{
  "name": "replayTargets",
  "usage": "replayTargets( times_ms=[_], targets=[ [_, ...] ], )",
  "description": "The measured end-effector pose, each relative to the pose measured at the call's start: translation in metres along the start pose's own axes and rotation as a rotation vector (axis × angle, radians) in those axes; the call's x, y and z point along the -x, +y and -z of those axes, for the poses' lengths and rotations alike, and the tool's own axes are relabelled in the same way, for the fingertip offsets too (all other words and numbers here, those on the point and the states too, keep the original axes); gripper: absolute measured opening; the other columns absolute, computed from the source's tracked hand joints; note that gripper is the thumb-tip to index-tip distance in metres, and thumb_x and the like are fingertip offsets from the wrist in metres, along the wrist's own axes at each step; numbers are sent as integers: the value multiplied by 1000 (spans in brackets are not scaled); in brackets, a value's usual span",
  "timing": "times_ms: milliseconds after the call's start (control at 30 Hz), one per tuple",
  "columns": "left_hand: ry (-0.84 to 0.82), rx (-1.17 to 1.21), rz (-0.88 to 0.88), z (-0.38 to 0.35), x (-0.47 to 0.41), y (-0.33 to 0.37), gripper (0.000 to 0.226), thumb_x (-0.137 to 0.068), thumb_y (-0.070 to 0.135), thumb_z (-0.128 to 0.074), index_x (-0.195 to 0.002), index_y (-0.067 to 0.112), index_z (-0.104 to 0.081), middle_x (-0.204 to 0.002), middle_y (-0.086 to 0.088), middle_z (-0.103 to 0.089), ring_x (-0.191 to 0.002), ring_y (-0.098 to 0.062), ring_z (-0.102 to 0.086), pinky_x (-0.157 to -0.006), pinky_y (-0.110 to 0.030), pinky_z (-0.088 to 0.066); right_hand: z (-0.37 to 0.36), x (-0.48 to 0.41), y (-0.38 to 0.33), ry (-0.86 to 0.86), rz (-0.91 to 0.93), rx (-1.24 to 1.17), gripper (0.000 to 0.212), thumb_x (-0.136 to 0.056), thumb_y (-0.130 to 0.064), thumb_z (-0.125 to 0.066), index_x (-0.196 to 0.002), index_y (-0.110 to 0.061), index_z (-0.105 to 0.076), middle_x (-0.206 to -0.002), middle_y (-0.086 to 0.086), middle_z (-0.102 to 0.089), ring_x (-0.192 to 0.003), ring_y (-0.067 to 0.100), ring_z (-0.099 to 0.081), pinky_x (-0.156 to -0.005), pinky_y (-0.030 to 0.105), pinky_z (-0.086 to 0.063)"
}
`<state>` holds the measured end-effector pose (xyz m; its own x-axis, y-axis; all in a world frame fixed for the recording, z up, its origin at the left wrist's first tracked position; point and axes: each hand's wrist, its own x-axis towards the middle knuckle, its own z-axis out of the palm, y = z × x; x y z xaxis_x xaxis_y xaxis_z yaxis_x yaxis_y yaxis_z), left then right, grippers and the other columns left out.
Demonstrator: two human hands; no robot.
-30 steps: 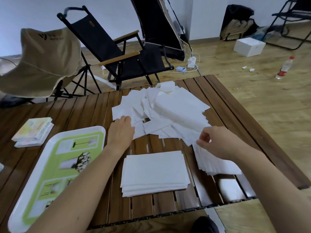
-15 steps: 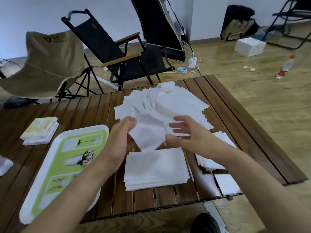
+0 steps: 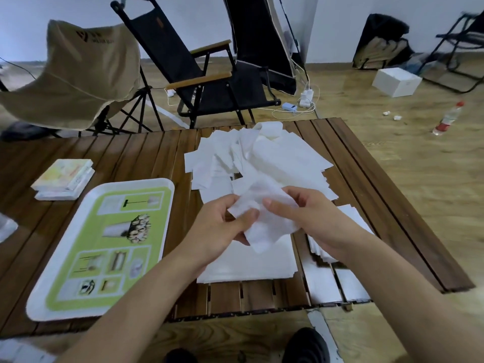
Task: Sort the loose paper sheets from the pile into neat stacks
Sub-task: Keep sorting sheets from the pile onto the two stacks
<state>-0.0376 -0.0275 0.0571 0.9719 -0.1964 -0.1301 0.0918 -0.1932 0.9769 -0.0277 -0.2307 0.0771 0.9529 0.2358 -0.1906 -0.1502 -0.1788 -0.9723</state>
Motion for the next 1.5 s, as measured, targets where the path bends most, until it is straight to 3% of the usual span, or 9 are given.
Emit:
replayTargets(
  times_ms=[200, 300, 500, 800, 967, 1100, 1300, 1367, 1500],
  targets=[
    [-15, 1, 9, 3, -4, -5, 16, -97, 19, -69, -112, 15, -71, -83, -6, -77, -67, -24, -71, -65, -30, -60, 1, -7, 10, 119, 23, 67, 49, -93, -41, -70, -103, 6, -69, -102, 29, -69, -84, 39, -69, -77, 51, -58],
    [12, -7, 10, 2, -4, -7, 10, -99, 19, -65, -105, 11, -70, -75, -6, -75, -63, -22, -71, -65, -33, -61, 9, -10, 11, 188, 48, 123, 55, -93, -39, -70, -99, 15, -59, -90, 38, -56, -70, 26, -50, -64, 40, -40],
    [68, -72, -8, 9, -7, -10, 12, -100, 19, -64, -102, 10, -71, -76, -8, -75, -64, -20, -72, -64, -30, -62, 88, 4, 26, 468, -115, 361, 28, -97, -24, -66, -87, 2, -70, -72, 16, -65, -55, 16, -55, -53, 25, -44],
    [77, -100, -10, 10, -8, -11, 9, -98, 19, -68, -99, 11, -71, -74, -5, -75, -64, -20, -72, -64, -31, -62, 116, 0, 76, 386, -425, 276, 25, -91, -30, -75, -94, -5, -76, -94, 22, -73, -76, 26, -59, -67, 37, -43],
    [118, -304, 1, 16, -12, -22, 5, -97, 22, -68, -95, 18, -70, -73, 1, -75, -63, -14, -72, -63, -28, -60, 117, -4, 63, 454, -399, 786, 41, -83, -40, -82, -92, -11, -54, -83, 3, -59, -69, 21, -56, -60, 31, -46],
    [235, -779, -83, 22, -24, -41, 3, -98, 29, -63, -98, 27, -65, -88, 12, -68, -83, -8, -64, -73, -31, -55, 106, -2, 46, 476, -220, 837, 35, -84, -36, -80, -100, -18, -54, -89, -4, -62, -83, 18, -58, -61, 30, -40],
    [77, -1140, -81, 49, -68, -73, 45, -105, 40, -49, -148, 26, -50, -162, -2, -34, -150, -21, -29, -118, -36, -28, 84, -13, 52, 166, -350, 975, 23, -95, -38, -65, -94, -15, -68, -95, 5, -72, -88, 22, -65, -74, 33, -48],
    [57, -1168, -84, 57, -74, -84, 50, -107, 39, -45, -154, 23, -42, -164, -2, -32, -152, -20, -27, -120, -36, -25, 84, -13, 47, 224, -306, 976, 24, -97, -41, -62, -95, -17, -67, -93, 2, -72, -87, 20, -66, -75, 33, -52],
    [256, -1144, -314, 61, -75, -87, 34, -105, 25, -53, -134, 11, -62, -139, -4, -62, -129, -22, -56, -105, -33, -41, 71, -13, 38, 284, -179, 1005, 17, -98, -42, -60, -97, -25, -65, -92, -8, -69, -87, 14, -65, -78, 35, -57]
  ],
)
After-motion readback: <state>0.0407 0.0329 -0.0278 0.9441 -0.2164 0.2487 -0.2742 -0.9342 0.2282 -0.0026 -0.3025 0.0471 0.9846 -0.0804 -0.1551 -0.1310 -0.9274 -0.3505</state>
